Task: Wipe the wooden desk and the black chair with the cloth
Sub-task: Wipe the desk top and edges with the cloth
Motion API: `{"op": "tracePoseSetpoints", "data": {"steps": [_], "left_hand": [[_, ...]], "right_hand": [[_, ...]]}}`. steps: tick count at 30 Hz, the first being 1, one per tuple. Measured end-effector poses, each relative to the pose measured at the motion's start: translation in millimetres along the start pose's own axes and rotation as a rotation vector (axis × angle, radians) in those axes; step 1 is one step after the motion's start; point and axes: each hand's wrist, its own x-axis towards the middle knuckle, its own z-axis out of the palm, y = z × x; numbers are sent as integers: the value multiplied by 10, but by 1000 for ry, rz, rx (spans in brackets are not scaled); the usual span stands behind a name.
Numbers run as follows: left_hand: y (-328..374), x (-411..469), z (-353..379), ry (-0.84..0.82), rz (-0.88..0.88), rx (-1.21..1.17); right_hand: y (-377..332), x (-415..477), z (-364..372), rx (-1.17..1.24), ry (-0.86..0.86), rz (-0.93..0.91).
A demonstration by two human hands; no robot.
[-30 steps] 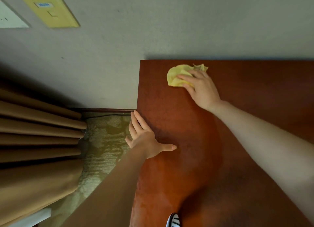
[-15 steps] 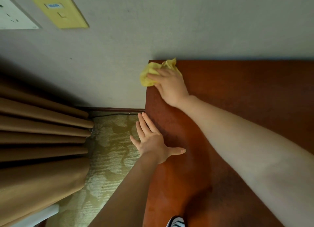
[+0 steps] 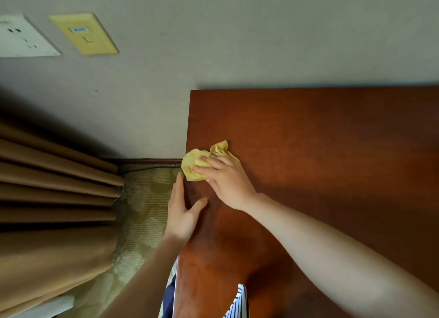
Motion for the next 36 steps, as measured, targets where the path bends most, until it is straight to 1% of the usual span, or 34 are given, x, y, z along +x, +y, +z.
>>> {"op": "tracePoseSetpoints", "data": {"steps": [2, 6, 9, 12, 14, 19, 22, 26, 31, 36], "left_hand": [[-81, -128, 36, 50, 19, 61], [-128, -223, 120, 121, 183, 382], [-63, -165, 198, 105, 280, 573], [-36, -111, 284, 60, 292, 755], [-62, -117, 334, 68, 304, 868], [-100, -99, 352, 123, 312, 839], [-88, -89, 363, 130, 326, 805], [-76, -95, 361, 132, 326, 781], [-55, -94, 366, 130, 315, 752], [-41, -90, 358, 139, 321, 749]], "right_hand": [[-13, -210, -3, 18, -6, 2], [29, -715, -55, 31, 58, 37], [138, -1066, -114, 3, 87, 87], [359, -1225, -239, -11, 137, 187], [535, -1227, -337, -31, 156, 248], [995, -966, -609, -75, 239, 352], [1220, -606, -758, -107, 233, 412], [1413, -27, -842, -134, 212, 439], [1358, 550, -785, -142, 212, 477], [1009, 689, -539, -138, 178, 396]]}}
